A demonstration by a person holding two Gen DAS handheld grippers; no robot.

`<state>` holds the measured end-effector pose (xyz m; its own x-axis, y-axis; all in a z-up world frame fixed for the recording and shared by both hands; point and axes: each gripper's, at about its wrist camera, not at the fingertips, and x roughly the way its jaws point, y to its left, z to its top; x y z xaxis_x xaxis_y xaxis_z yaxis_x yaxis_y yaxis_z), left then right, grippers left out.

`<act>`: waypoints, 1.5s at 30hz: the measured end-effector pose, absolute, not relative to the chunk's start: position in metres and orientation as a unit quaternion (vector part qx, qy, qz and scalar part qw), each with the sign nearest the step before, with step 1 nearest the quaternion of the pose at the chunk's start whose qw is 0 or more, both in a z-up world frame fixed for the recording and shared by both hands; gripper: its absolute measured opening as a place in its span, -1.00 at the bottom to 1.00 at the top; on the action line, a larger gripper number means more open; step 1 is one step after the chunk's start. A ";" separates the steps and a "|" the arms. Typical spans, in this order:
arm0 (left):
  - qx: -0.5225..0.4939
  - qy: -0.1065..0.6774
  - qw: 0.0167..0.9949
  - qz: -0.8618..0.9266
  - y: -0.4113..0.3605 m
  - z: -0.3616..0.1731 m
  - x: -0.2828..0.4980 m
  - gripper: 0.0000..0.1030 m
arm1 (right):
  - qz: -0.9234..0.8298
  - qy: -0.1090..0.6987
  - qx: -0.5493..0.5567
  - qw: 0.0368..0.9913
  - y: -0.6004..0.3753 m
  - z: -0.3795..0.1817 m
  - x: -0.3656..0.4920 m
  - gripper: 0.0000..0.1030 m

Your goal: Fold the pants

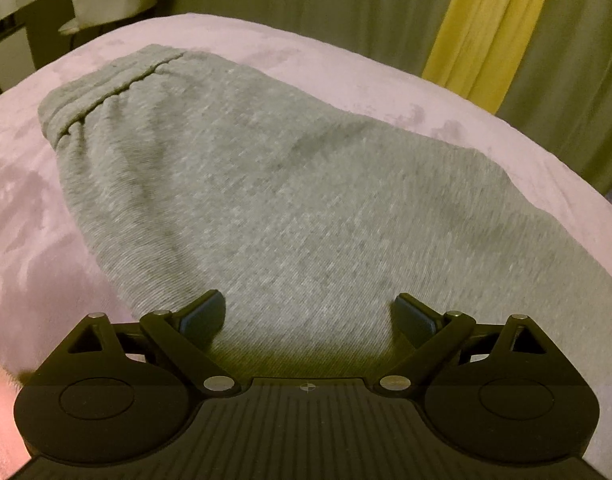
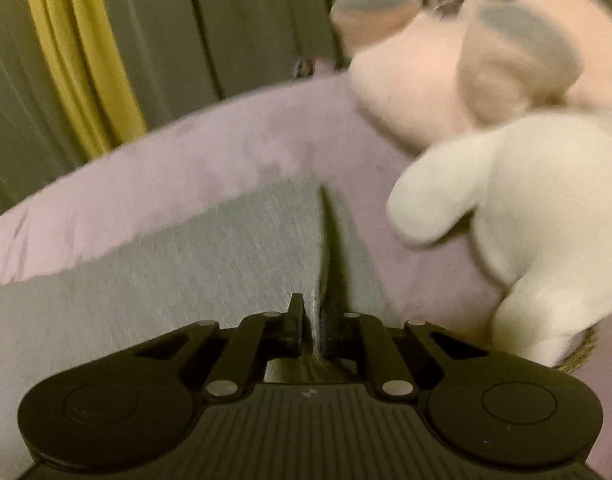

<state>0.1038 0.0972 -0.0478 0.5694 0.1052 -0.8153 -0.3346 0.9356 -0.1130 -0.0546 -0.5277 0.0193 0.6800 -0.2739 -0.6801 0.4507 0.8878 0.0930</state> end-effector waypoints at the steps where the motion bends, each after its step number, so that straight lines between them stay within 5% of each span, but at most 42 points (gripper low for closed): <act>1: -0.129 0.447 0.876 0.125 0.097 -0.048 0.104 0.88 | -0.199 0.349 0.122 0.907 -0.529 0.020 -0.054 -0.86; 7: -0.131 0.447 0.876 0.124 0.097 -0.047 0.104 0.88 | -0.234 0.372 0.121 0.890 -0.544 -0.020 -0.050 -0.79; 10: -0.138 0.445 0.876 0.123 0.097 -0.046 0.104 0.88 | -0.275 0.337 0.125 0.892 -0.539 -0.001 -0.064 -0.08; 15: -0.129 0.449 0.876 0.122 0.096 -0.046 0.105 0.93 | -0.198 0.269 0.234 0.913 -0.520 0.018 -0.115 0.08; 19: -0.135 0.447 0.877 0.117 0.098 -0.045 0.104 0.93 | -0.149 0.333 0.304 0.880 -0.528 -0.024 -0.112 -0.17; 20: -0.139 0.446 0.877 0.116 0.100 -0.045 0.103 0.93 | -0.178 0.348 0.277 0.878 -0.531 -0.032 -0.111 -0.66; 21: -0.143 0.445 0.877 0.114 0.101 -0.045 0.102 0.93 | -0.202 0.348 0.250 0.880 -0.532 -0.033 -0.111 -0.91; 24: -0.145 0.442 0.878 0.112 0.101 -0.044 0.100 0.93 | -0.268 0.320 0.220 0.882 -0.529 -0.014 -0.120 -0.89; 27: -0.134 0.443 0.880 0.109 0.094 -0.043 0.100 0.93 | -0.265 0.287 0.248 0.886 -0.522 -0.001 -0.139 -0.67; 30: -0.136 0.435 0.887 0.068 0.073 -0.037 0.098 0.93 | -0.177 0.322 0.283 0.886 -0.506 -0.015 -0.132 -0.59; 32: -0.140 0.433 0.890 0.019 0.046 -0.033 0.097 0.93 | -0.165 0.352 0.287 0.876 -0.495 -0.029 -0.123 -0.27; 34: -0.113 0.447 0.886 -0.051 0.008 -0.033 0.100 0.93 | -0.178 0.354 0.291 0.871 -0.491 -0.039 -0.122 -0.24; 38: -0.037 0.473 0.866 -0.157 -0.060 -0.053 0.108 0.93 | -0.176 0.340 0.315 0.869 -0.485 -0.039 -0.112 0.41; 45: 0.116 0.401 0.903 -0.105 -0.061 -0.072 0.114 0.96 | -0.183 0.376 0.240 0.876 -0.468 -0.034 -0.097 0.65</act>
<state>0.1140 -0.0610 -0.0723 0.6562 -0.0972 -0.7483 0.2831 0.9509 0.1247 -0.0968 -0.4675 -0.0337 0.6502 -0.1403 -0.7467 0.5016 0.8175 0.2831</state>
